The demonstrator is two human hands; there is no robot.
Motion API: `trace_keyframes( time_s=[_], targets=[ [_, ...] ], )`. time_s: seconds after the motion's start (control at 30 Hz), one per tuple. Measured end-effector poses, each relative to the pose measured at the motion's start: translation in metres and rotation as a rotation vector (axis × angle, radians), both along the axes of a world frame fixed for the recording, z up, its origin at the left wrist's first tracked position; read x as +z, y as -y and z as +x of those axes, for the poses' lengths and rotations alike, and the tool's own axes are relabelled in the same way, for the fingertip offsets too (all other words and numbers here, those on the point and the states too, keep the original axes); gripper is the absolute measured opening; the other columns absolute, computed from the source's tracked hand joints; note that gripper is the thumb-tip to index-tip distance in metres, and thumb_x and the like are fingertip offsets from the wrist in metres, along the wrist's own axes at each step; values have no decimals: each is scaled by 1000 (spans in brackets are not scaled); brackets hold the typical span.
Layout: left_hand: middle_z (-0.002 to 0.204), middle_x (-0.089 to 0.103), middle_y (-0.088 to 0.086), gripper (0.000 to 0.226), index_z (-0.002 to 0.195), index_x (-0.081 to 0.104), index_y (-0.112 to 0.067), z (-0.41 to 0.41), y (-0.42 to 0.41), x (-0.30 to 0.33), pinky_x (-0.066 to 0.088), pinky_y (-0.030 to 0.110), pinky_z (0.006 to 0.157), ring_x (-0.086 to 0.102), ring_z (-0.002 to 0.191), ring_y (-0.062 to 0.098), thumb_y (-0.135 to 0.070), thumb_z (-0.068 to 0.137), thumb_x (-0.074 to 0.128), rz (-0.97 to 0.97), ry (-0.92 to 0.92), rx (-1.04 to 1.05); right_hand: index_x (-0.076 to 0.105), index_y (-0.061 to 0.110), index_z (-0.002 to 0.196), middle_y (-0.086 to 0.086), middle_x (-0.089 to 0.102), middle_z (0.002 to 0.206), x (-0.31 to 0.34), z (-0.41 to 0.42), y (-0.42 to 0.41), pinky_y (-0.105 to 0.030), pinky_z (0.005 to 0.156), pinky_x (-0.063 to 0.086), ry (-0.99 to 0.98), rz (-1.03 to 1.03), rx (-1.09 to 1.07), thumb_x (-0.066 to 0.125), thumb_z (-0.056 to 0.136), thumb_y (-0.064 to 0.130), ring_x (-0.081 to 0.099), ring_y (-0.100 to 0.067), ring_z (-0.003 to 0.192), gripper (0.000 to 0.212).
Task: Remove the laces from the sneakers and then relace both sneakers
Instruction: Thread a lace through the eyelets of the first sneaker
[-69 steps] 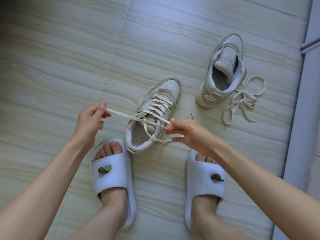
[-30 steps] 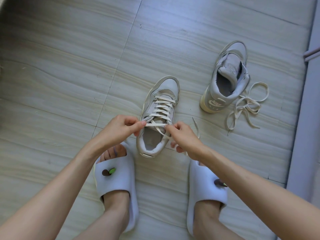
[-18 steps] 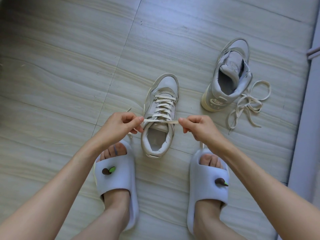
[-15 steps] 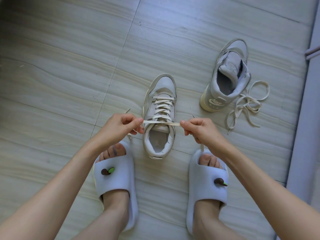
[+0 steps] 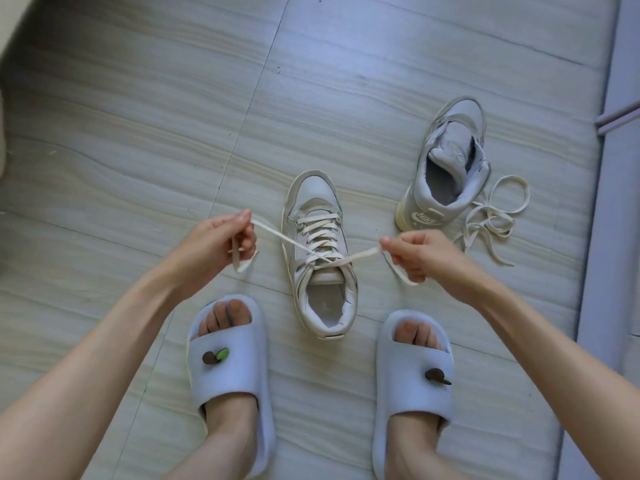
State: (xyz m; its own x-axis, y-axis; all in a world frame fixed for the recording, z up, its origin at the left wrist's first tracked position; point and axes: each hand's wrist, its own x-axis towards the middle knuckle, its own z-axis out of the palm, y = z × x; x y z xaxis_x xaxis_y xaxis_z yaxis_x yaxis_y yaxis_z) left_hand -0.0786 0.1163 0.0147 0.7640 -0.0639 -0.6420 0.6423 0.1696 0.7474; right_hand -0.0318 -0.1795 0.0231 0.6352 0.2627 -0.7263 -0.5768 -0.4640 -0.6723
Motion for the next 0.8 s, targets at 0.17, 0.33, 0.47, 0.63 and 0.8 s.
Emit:
trace_keyframes(
  time_s=[0.17, 0.33, 0.47, 0.63, 0.8],
  targets=[
    [58, 57, -5, 33, 69, 49, -17, 66, 21, 33, 52, 22, 65, 59, 58, 11, -29, 98, 42, -61, 85, 92, 59, 15, 64, 7, 47, 52, 43, 61, -39, -19, 52, 37, 188, 101, 12, 62, 90, 27, 40, -7, 48, 29],
    [90, 71, -7, 28, 85, 59, -23, 113, 36, 59, 48, 30, 82, 64, 88, 9, -36, 99, 39, -40, 203, 134, 64, 13, 108, -1, 67, 106, 73, 99, -74, -23, 88, 44, 295, 205, -44, 56, 94, 21, 60, -9, 97, 18],
    [109, 61, -11, 24, 116, 56, -28, 109, 24, 46, 43, 12, 78, 56, 94, -8, -35, 95, 51, 559, 388, -73, 55, 20, 129, 1, 52, 134, 59, 93, -68, -17, 98, 30, 668, -271, 174, 55, 93, 27, 47, -12, 122, 37],
    [137, 47, -1, 50, 141, 36, -15, 38, 46, -11, 36, 21, 98, 47, 121, 16, -30, 95, 50, 589, 172, -311, 48, 11, 135, -7, 56, 126, 2, 32, -50, -32, 83, 51, 35, -325, 205, 48, 96, 36, 57, -21, 105, 46],
    [157, 10, 0, 65, 149, 18, -19, -8, 76, -36, 3, 10, 103, 2, 144, 8, -37, 94, 49, 608, 144, -451, 55, 23, 120, 1, 63, 115, -17, -8, -67, -38, 80, 54, -189, -124, 84, 46, 95, 36, 60, -18, 102, 30]
  ],
)
